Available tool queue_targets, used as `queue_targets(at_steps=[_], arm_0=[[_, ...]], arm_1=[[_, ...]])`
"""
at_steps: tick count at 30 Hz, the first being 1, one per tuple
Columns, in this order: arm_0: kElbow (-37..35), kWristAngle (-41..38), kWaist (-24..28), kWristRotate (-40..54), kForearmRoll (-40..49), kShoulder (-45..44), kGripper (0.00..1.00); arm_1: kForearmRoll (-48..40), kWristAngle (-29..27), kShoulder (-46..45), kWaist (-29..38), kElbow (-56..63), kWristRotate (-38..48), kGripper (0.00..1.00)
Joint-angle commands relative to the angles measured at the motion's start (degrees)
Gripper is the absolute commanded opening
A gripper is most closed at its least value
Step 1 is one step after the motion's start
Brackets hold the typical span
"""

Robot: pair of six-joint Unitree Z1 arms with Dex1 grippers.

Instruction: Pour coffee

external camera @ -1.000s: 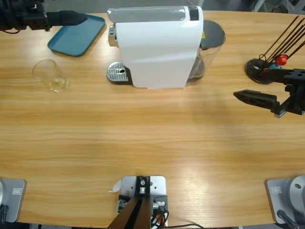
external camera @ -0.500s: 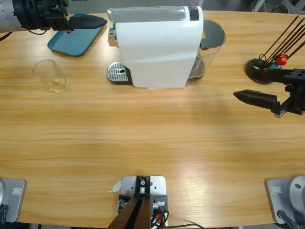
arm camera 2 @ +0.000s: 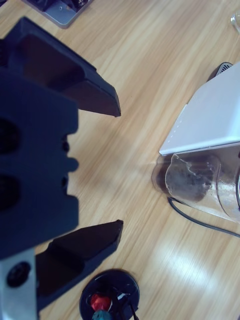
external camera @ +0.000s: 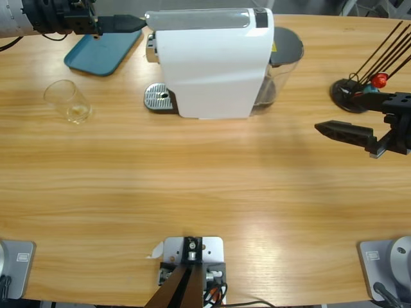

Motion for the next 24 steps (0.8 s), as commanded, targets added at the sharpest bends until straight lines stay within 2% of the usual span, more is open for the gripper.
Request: queue_targets(at_steps=[1, 24], arm_0=[[-0.8, -1.5, -0.5, -0.9, -1.0, 3.0, 0.724], [-3.0, -1.9, -0.6, -4.0, -2.7, 1.2, 0.692]], arm_1=[[0.2, -0.6, -0.4, 0.6, 1.5, 0.6, 0.918], [0.2, -0.6, -0.6, 0.6, 1.5, 0.6, 0.918]])
